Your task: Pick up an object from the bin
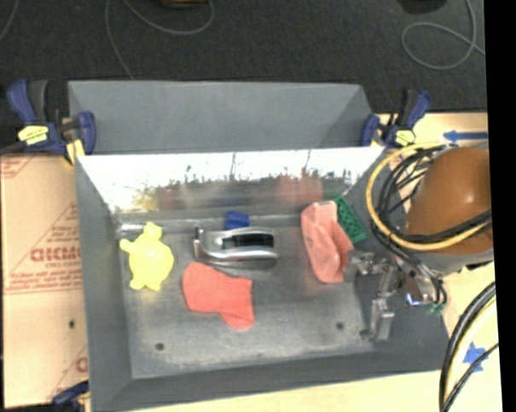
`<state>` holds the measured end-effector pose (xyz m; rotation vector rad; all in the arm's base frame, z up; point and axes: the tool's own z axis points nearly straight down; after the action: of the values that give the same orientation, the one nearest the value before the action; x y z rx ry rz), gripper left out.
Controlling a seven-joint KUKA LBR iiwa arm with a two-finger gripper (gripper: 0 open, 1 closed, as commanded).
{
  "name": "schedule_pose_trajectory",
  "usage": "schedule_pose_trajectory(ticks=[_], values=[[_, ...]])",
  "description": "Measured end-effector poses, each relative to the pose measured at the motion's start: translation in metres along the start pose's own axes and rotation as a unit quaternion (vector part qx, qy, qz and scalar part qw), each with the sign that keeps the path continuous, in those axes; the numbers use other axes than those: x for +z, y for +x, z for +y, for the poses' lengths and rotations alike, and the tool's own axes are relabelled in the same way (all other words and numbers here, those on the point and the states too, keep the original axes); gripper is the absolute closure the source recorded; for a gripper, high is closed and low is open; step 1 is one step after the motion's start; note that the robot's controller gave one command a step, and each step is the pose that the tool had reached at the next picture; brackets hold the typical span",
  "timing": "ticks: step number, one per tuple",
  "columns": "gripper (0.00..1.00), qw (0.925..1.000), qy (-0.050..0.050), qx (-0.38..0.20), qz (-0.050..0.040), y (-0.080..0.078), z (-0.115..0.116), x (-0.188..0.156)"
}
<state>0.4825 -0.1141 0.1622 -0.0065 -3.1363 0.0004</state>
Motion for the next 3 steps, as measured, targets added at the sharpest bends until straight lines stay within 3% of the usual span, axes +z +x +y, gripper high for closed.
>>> schedule_pose_trajectory(ticks=[1, 2, 3], values=[[0.0, 1.0, 0.001, -0.002, -0.0039, -0.002, 0.0, -0.004], [0.0, 0.9994, 0.0, 0.035, -0.0044, -0.033, 0.077, 0.067], [0.0, 0.9983, -0.001, 0.059, -0.0009, -0.042, 0.097, 0.075]])
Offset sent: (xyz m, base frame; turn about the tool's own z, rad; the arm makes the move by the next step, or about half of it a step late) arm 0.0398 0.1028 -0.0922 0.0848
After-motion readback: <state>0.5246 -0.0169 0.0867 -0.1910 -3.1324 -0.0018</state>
